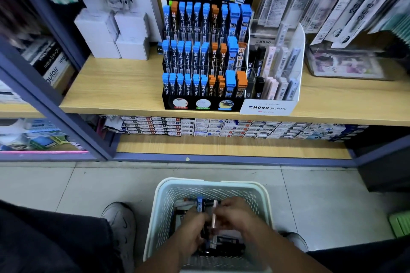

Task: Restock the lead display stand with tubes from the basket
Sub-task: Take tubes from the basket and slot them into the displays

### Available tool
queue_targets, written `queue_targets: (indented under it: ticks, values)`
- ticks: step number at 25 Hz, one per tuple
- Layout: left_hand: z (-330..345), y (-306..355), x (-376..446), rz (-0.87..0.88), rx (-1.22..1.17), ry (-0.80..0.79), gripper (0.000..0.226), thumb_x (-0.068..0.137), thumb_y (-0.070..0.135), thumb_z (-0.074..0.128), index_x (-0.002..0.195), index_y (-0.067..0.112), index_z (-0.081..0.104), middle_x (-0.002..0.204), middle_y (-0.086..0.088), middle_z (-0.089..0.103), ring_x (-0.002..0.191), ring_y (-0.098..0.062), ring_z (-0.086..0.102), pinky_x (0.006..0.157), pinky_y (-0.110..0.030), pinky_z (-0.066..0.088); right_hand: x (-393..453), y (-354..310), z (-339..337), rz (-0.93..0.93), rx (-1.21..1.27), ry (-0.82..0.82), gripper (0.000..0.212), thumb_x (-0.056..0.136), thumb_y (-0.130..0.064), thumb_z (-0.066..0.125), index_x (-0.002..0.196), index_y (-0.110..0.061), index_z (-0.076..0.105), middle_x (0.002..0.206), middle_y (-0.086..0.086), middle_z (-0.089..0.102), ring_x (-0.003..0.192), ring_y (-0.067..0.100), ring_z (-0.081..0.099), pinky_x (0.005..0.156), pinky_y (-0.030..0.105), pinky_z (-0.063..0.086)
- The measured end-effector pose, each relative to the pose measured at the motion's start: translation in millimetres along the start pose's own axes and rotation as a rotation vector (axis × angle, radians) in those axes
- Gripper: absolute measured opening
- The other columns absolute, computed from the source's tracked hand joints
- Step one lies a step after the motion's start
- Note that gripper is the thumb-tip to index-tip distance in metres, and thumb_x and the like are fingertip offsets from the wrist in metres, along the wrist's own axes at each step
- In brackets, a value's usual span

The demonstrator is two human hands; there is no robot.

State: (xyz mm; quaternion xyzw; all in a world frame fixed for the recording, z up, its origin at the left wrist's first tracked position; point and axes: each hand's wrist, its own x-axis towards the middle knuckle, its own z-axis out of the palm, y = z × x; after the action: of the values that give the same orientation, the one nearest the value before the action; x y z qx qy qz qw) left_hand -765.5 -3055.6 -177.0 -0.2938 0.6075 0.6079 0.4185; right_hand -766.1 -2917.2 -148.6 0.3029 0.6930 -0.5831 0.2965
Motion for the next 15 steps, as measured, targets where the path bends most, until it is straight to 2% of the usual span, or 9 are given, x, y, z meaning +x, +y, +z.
queue_targets:
  ticks: [2,4,6,8,11,15]
  values:
    - [-7.9,7.6,-14.0,-0.006,0.165,-0.074,0.032,0.07,-0.001,0.056,0.101,0.001,0.06,0.055,-0.013,0.058,0.043,-0.024,0.055,0.048,-0.031,0.041,-18.9,-24.6,-16.8,-0.05,-0.258,-0.11,0.012,0.085,-0.01,0.072,0.074,-0.009,0.067,0.06,0.011,0.061,0.045,0.016,0.056,0.045,0.022,0.045]
    - [-13.8,26.9,-30.6,0.029,0.277,-0.161,0.031,0.063,0.0,0.055,0.093,0.003,0.058,0.055,-0.012,0.053,0.044,-0.024,0.052,0.05,-0.033,0.039,-39.3,-60.1,-30.8,-0.128,-0.428,-0.233,0.013,0.082,-0.016,0.075,0.071,-0.016,0.068,0.059,0.005,0.058,0.046,0.013,0.052,0.046,0.021,0.039]
    - [-11.1,57.3,-54.7,0.069,0.315,-0.26,0.025,0.067,-0.006,0.055,0.089,0.004,0.054,0.055,-0.011,0.048,0.043,-0.022,0.046,0.046,-0.026,0.035,-59.5,-98.2,-44.3,-0.222,-0.468,-0.32,0.011,0.08,-0.019,0.08,0.076,-0.019,0.069,0.063,-0.001,0.059,0.052,0.01,0.051,0.05,0.025,0.04]
    - [-3.0,97.1,-85.6,0.13,0.36,-0.376,0.022,0.072,-0.008,0.056,0.089,0.005,0.049,0.057,-0.011,0.046,0.041,-0.02,0.045,0.042,-0.023,0.033,-84.5,-140.9,-62.0,-0.324,-0.404,-0.348,0.012,0.084,-0.021,0.08,0.09,-0.015,0.071,0.074,-0.002,0.065,0.062,0.009,0.057,0.054,0.026,0.046]
    - [7.0,165.5,-130.3,0.27,0.372,-0.454,0.02,0.086,-0.004,0.06,0.092,0.009,0.046,0.063,-0.007,0.052,0.047,-0.018,0.05,0.042,-0.024,0.037,-131.9,-205.3,-97.1,-0.507,-0.153,-0.3,0.02,0.088,-0.016,0.074,0.102,-0.003,0.067,0.082,0.011,0.069,0.064,0.019,0.062,0.054,0.026,0.05]
    - [9.2,257.3,-197.6,0.495,0.238,-0.378,0.012,0.096,0.003,0.059,0.103,0.006,0.05,0.068,-0.007,0.058,0.053,-0.016,0.051,0.041,-0.023,0.04,-179.6,-261.0,-135.1,-0.765,-0.036,-0.184,0.026,0.085,0.003,0.07,0.111,0.001,0.071,0.086,0.013,0.068,0.073,0.025,0.065,0.071,0.029,0.058]
